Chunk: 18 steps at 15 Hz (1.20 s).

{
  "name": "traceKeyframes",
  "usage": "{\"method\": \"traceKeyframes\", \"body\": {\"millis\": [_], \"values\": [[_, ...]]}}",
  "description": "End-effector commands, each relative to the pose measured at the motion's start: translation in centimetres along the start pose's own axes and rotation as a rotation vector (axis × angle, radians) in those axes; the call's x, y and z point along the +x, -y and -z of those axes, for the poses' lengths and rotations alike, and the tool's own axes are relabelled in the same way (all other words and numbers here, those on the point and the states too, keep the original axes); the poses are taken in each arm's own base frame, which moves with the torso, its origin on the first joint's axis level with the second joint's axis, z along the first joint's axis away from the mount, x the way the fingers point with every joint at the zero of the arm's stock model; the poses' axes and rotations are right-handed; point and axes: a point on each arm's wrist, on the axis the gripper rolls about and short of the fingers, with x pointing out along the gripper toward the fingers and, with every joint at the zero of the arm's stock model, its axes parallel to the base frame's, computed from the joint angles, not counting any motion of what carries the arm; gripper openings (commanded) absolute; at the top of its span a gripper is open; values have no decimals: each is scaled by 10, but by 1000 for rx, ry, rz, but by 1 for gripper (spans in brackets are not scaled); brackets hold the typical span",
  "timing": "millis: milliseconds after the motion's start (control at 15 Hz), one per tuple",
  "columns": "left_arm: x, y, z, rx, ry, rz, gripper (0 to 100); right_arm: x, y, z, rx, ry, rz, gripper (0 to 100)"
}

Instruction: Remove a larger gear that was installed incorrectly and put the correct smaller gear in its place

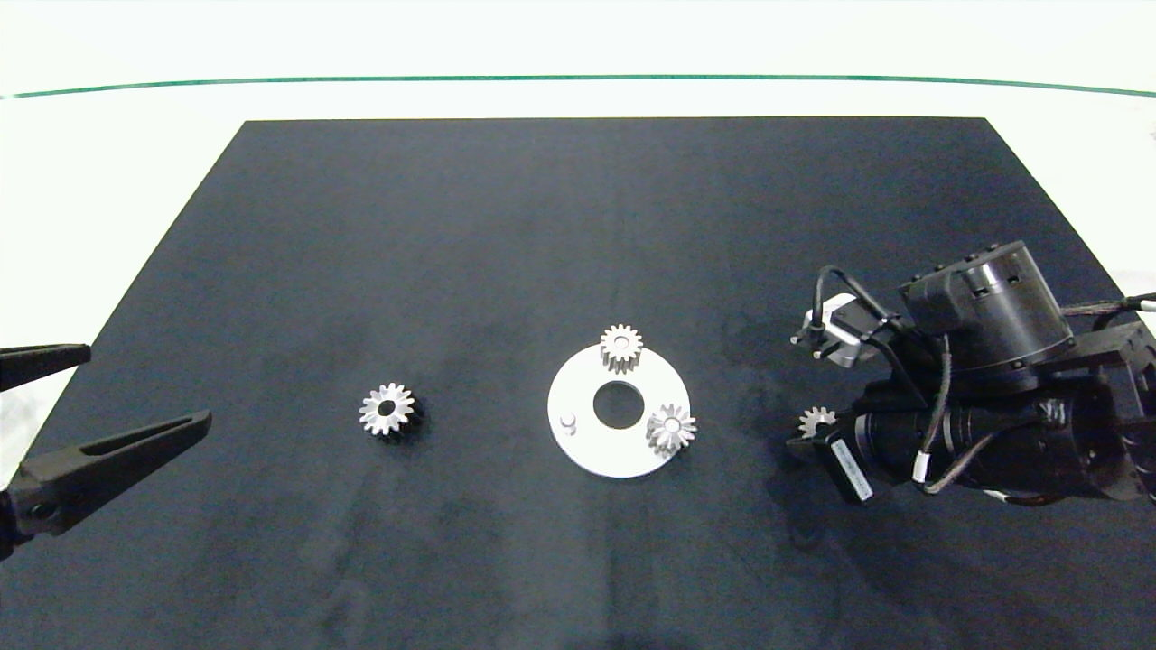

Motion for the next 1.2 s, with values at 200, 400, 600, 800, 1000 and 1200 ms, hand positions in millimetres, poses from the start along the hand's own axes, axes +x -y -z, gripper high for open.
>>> {"method": "traceKeyframes", "body": {"millis": [200, 400, 600, 800, 1000, 1200], "values": [[-4, 2, 6, -6, 3, -1, 100, -24, -5, -24, -16, 120, -19, 28], [-17, 4, 5, -28, 53, -12, 100, -33, -13, -53, -28, 161, -49, 28], [-35, 8, 5, -37, 115, -25, 100, -25, -23, -69, -46, 144, -72, 28], [-47, 11, 8, -29, 152, -27, 100, -14, -43, -82, -77, 143, -111, 28], [-53, 13, 10, -32, 168, -32, 100, -7, -68, -95, -125, 126, -161, 28], [-55, 13, 10, -36, 179, -34, 100, 2, -92, -105, -164, 116, -198, 28]]}}
